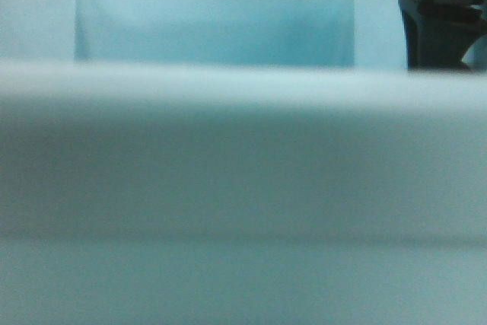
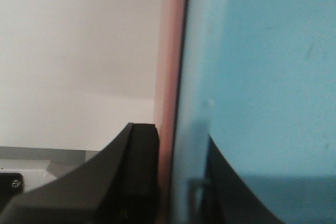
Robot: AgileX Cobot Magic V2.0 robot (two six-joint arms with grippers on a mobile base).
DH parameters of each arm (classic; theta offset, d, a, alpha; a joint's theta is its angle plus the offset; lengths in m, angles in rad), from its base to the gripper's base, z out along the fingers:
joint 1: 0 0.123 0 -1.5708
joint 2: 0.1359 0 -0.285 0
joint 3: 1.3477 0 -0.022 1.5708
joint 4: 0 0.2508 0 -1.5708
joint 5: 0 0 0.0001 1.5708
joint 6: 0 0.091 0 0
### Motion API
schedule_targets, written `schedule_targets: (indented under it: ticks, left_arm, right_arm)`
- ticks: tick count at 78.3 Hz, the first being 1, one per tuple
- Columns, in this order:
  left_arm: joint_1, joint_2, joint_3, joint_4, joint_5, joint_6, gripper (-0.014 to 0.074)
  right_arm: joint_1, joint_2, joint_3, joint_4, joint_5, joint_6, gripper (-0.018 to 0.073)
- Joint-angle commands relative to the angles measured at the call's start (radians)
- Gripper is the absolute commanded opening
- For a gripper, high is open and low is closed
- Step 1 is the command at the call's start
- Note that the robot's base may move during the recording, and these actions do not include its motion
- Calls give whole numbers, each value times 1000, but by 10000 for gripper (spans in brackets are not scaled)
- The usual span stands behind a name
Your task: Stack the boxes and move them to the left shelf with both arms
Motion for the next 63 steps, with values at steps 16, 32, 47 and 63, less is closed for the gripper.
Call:
schedule_targets:
  ticks: [16,32,47,63]
  left_arm:
    - [-12,-28,2,0,72,45,-3]
    - [-12,-28,3,0,72,45,-3]
    - [-12,-28,3,0,72,45,-3]
    - [-12,-28,3,0,72,45,-3]
  right_arm:
    - [0,-35,-30,-47,29,7,52]
    - [0,-35,-30,-47,29,7,52]
    - [0,-35,-30,-47,29,7,52]
    - [0,-35,-30,-47,29,7,52]
